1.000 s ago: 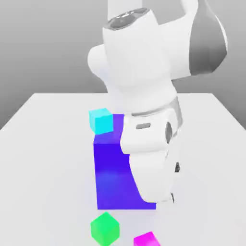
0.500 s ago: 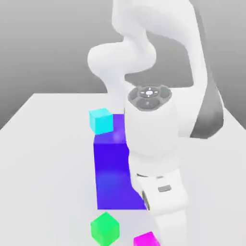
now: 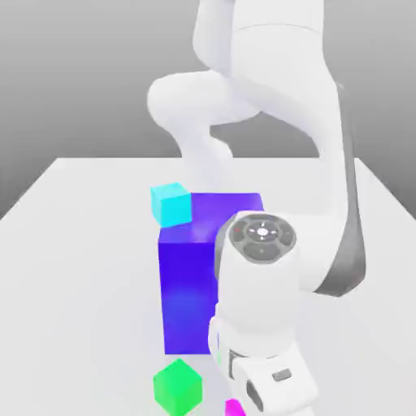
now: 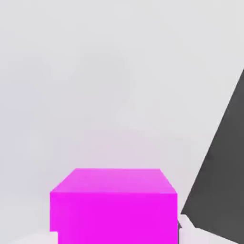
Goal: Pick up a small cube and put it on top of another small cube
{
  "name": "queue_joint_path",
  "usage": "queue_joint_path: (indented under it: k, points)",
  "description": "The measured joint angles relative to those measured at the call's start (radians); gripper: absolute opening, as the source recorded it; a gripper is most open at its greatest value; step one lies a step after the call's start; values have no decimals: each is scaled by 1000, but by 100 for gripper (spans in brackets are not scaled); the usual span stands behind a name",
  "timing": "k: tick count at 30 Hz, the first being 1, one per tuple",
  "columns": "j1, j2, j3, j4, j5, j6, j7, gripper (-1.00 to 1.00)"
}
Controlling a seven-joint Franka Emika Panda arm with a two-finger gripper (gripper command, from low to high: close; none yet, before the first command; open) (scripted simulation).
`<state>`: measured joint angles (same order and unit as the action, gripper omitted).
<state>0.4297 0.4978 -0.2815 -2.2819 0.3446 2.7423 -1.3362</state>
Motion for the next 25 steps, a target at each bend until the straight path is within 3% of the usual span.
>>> queue_joint_path:
  k: [5,15,22,23,25]
  points:
    - [16,-153,-94,-56,-83,-84,42,-100]
    - [-56,-373,-186,-218,-232,-130,-240,-100]
    - [-100,-235,-102,-210,-104,-13,-360,-100]
    - [-114,-211,-85,-208,-79,5,-378,100]
    - [-114,-211,-85,-208,-79,5,-378,100]
